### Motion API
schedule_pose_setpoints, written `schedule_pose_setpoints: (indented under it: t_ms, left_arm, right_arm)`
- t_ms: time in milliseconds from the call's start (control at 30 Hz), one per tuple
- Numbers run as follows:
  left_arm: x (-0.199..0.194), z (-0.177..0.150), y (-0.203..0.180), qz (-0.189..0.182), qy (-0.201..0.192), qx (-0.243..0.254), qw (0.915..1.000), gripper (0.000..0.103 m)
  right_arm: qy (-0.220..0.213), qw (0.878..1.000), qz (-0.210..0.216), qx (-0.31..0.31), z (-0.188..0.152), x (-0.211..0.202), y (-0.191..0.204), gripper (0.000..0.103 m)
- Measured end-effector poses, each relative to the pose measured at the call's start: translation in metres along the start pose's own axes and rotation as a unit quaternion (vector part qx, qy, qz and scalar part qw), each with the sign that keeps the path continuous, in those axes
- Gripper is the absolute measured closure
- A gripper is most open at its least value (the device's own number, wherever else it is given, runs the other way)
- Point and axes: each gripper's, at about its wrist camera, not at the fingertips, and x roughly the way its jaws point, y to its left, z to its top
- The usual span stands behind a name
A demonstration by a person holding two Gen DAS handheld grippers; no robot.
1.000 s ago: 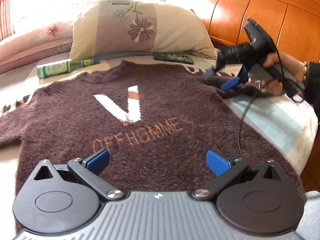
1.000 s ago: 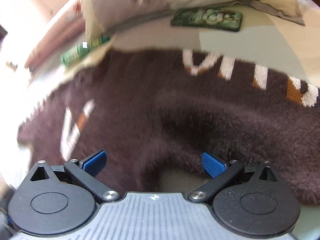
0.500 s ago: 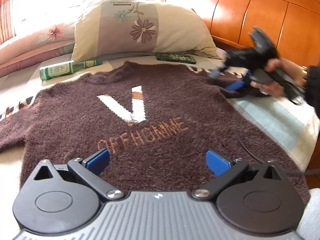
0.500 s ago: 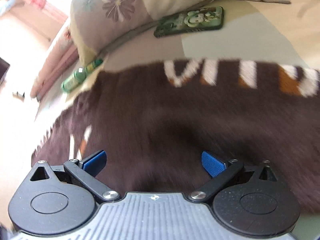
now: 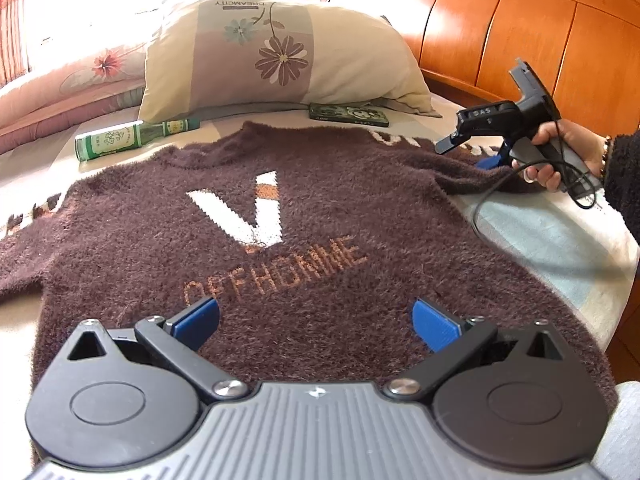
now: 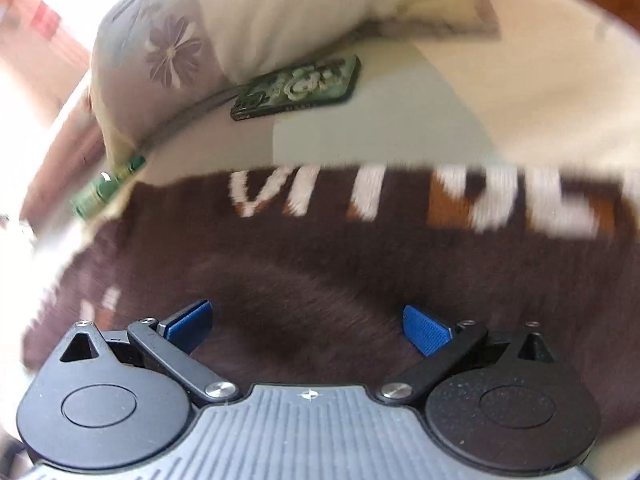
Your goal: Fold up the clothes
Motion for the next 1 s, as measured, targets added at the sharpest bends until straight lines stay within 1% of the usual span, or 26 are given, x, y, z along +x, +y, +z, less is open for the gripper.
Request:
schedule_pose_setpoints:
  t_ms: [33,100,133,233,300,367,500,567,600,700,833,900,967,1000]
  left_arm:
    - [-0.001,0.0,0.0,0.001,-0.001,0.002,1.0,0.001]
    - [-0.003,0.0,0.0,0.002,-0.003,0.005,1.0,0.001]
    - [-0.004,0.0,0.0,0.003,-0.004,0.007,1.0,0.001]
    - [-0.005,0.001,0.003,0.003,-0.006,0.003,1.0,0.001]
    - [-0.004,0.001,0.005,0.002,-0.008,-0.001,1.0,0.001]
    - [-0.002,0.001,0.005,-0.001,-0.008,-0.005,1.0,0.001]
    - [0.003,0.0,0.0,-0.01,-0.002,-0.003,0.9999,0.001]
    - [0.003,-0.002,-0.003,-0.018,-0.001,0.001,0.9998,0.001]
    - [0.002,-0.002,-0.004,-0.02,-0.001,0.004,0.9998,0.001]
    - [0.003,-0.003,-0.005,-0.017,0.0,0.009,0.9998,0.001]
    - [0.006,-0.001,-0.006,-0.013,0.004,-0.001,0.9999,0.001]
    - [0.005,-0.001,-0.008,-0.018,0.004,0.004,0.9998,0.001]
    - [0.005,-0.002,-0.011,-0.016,0.005,0.012,0.9998,0.001]
    - [0.006,-0.002,-0.012,-0.015,0.005,0.015,0.9998,0.001]
  right_arm:
    - [-0.007,1.0,-0.018,-0.007,0.003,0.0,-0.002,0.0]
    - [-0.005,1.0,-0.022,-0.001,0.01,-0.001,-0.01,0.001]
    - [-0.006,1.0,-0.022,0.014,0.014,-0.005,-0.016,0.001]
    - [-0.015,0.998,-0.044,0.043,0.014,-0.018,-0.027,0.0]
    - [-0.029,0.997,-0.04,0.062,0.006,-0.035,-0.023,0.0]
    - [-0.037,0.998,-0.022,0.039,-0.007,-0.049,-0.012,0.0]
    - [-0.029,0.999,0.011,0.019,-0.032,-0.051,-0.001,0.0]
    - [-0.001,1.0,0.0,0.022,-0.046,-0.036,-0.008,0.0]
    - [-0.016,1.0,0.004,0.004,-0.052,-0.038,-0.007,0.0]
    - [-0.008,1.0,-0.002,0.008,-0.047,-0.051,-0.005,0.0]
    - [-0.047,0.998,-0.009,0.027,-0.037,-0.073,-0.01,0.0]
    - [-0.049,0.997,-0.03,0.047,-0.035,-0.068,-0.021,0.0]
    - [-0.035,0.995,-0.045,0.079,-0.039,-0.06,-0.047,0.0]
    - [-0.049,0.995,-0.019,0.086,-0.041,-0.062,-0.061,0.0]
